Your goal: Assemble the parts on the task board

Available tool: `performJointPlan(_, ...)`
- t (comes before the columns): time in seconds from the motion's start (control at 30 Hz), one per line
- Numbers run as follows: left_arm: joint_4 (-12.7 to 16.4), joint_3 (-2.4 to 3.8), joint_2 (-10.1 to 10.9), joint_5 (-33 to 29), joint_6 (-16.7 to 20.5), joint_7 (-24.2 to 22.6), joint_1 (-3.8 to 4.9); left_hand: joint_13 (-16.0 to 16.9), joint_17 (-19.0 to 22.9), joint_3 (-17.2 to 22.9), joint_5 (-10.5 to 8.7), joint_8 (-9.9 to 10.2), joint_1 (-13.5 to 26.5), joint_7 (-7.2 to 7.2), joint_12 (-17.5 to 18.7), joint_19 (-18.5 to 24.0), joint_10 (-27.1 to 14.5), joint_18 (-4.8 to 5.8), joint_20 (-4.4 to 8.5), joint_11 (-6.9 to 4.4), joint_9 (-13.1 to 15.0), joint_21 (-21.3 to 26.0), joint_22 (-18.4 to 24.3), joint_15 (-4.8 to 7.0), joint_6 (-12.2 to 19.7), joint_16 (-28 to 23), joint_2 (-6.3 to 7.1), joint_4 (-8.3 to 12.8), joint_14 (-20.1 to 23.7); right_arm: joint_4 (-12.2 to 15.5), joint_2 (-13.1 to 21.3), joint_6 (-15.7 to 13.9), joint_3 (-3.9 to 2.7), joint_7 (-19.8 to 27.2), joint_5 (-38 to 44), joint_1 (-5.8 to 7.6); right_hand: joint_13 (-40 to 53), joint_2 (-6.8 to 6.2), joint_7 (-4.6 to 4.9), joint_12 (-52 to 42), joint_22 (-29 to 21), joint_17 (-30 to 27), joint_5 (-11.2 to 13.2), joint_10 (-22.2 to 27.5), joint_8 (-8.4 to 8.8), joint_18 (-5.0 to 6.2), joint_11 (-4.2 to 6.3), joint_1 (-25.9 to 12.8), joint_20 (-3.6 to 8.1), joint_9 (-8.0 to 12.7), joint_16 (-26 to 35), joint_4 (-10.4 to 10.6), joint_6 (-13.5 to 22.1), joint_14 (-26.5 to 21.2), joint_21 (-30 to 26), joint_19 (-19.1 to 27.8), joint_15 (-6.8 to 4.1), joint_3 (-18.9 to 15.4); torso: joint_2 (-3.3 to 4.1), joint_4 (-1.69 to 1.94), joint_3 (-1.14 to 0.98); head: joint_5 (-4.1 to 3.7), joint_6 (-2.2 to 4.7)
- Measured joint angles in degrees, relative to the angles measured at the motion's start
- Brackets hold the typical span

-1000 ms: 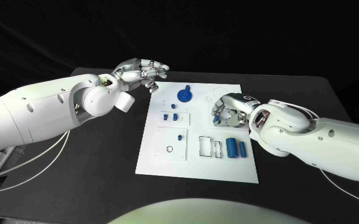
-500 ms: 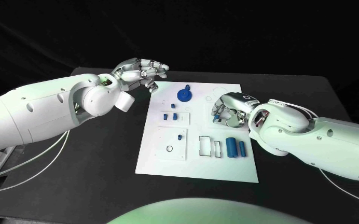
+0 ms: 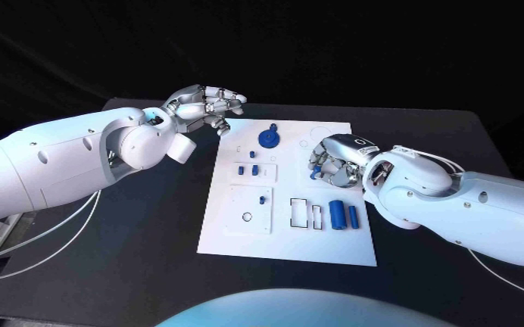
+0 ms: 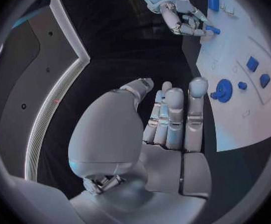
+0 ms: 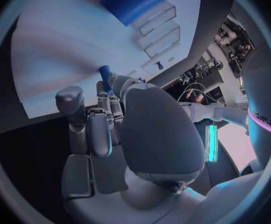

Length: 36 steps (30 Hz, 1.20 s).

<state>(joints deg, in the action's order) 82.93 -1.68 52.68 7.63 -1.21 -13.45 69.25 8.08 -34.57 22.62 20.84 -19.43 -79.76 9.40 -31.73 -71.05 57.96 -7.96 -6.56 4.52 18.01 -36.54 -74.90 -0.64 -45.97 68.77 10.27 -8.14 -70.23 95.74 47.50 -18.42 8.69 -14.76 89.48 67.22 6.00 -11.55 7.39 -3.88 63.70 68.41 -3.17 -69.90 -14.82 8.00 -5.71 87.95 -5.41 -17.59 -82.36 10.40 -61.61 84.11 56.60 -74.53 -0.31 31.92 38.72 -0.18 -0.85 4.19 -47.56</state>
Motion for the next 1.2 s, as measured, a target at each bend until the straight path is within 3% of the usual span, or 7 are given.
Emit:
performJointPlan(0.27, -0.1, 0.00, -0.1, 0.1, -0.1, 0.1, 0.00, 0.0, 0.0, 0.0, 0.00, 0.0, 0.0, 0.00, 0.0, 0.0, 0.0, 0.00, 0.00, 0.00, 0.0, 0.0, 0.0, 0.00, 0.0, 0.0, 0.00, 0.0, 0.0, 2.6, 1.5, -2.2, -0.12, -0.2, 0.6, 1.06, 0.0, 0.23, -0.17, 0.0, 0.6, 0.3, 0.1, -0.3, -0.86, 0.00, -0.34, -2.2, 0.08, -1.0, 0.0, -1.5, -0.2, -0.2, 0.5, -0.1, -0.23, 1.5, -0.09, -0.01, 0.05, -0.04, 0.13)
performJointPlan(0.57, -0.1, 0.00, -0.3, 0.1, -0.2, 0.2, 0.00, 0.0, 0.0, 0.0, 0.00, 0.0, 0.0, 0.21, 0.0, 0.0, 0.0, 0.00, 0.00, 0.00, 0.1, 0.0, 0.0, 0.00, 0.2, 0.0, 0.00, 0.0, 0.0, 9.5, 4.2, -3.8, -0.81, -1.1, -0.4, 3.64, 0.1, 0.23, -0.18, 0.0, 0.8, 0.4, 0.2, -0.3, -0.90, -0.01, -0.34, -2.6, 0.28, -1.2, -0.2, -1.7, -0.2, -0.2, 0.5, -0.3, -0.23, 1.7, -0.08, 0.03, 0.08, 0.25, 0.19)
performJointPlan(0.7, -0.1, 0.00, -0.4, 0.1, -0.2, 0.2, 0.00, 0.0, -0.3, 0.0, 0.00, 0.0, 0.0, 0.00, 0.0, 0.0, 0.0, 0.00, 0.00, 0.00, 0.1, 0.0, 0.0, 0.00, 0.4, 0.3, 0.00, 0.0, 0.0, 12.2, 3.1, -4.4, -0.84, -1.3, -0.9, 3.82, 0.1, 0.08, -0.18, 0.0, 0.8, 0.4, 0.2, -0.3, -0.90, -0.01, -0.34, -2.8, 0.28, -1.4, -0.2, -2.0, -0.1, -0.2, 0.5, -0.3, -0.23, 2.0, -0.04, 0.02, 0.08, 0.65, -0.12)
performJointPlan(0.77, -0.2, 0.00, -0.5, 0.1, -0.2, 0.2, 0.00, 0.0, -0.3, 0.0, 0.00, 0.0, 0.0, 0.19, 0.0, 0.0, 0.0, 0.00, 0.00, 0.00, 0.1, 0.0, 0.0, 0.00, 0.6, 0.3, 0.00, 0.0, 0.0, 12.9, 1.7, -4.6, -0.88, -1.3, -1.0, 3.54, 0.1, 0.08, -0.18, 0.0, 0.9, 0.4, 0.2, -0.3, -0.90, -0.01, -0.34, -2.8, 0.28, -1.4, -0.2, -2.1, -0.1, -0.2, 0.5, -0.3, -0.23, 2.1, -0.01, 0.01, 0.07, 0.90, -0.29)
performJointPlan(1.0, -0.3, 0.00, -0.9, 0.1, -0.1, -0.1, 0.00, 0.0, -0.2, 0.0, 0.00, 0.0, 0.0, 0.19, 0.0, 0.0, 0.0, 0.00, 0.00, 0.00, 0.1, 0.0, 0.0, 0.00, 0.6, 0.3, 0.00, 0.0, 0.0, 12.4, -4.1, -5.5, -0.66, -0.8, -1.0, 0.66, 0.4, -0.07, -0.17, 0.0, 0.8, 0.2, -0.2, -0.3, -0.90, -0.01, -0.34, -3.7, 0.28, -1.7, -0.2, -2.9, -0.1, -0.2, 0.5, -0.3, -0.22, 2.9, 0.01, 0.03, 0.09, 1.65, -0.40)
performJointPlan(1.2, -0.3, 0.01, -1.1, 0.1, 0.0, -0.2, 0.00, 0.0, -0.2, 0.2, 0.25, -0.3, 0.4, 0.14, 0.0, 0.0, 0.2, 0.00, 0.00, 0.21, 0.2, 0.0, 0.0, 0.00, 1.0, 0.3, -0.38, -0.2, 0.0, 10.4, -8.2, -6.1, -0.35, 0.2, -0.6, -2.82, 0.5, -0.08, -0.01, 0.2, 0.8, 0.2, -0.4, -0.3, -0.90, -0.01, -0.34, -4.0, 0.28, -1.9, -0.2, -3.5, 0.0, -0.2, 0.5, -0.3, -0.22, 3.5, 0.02, 0.11, 0.15, 2.53, -0.77)
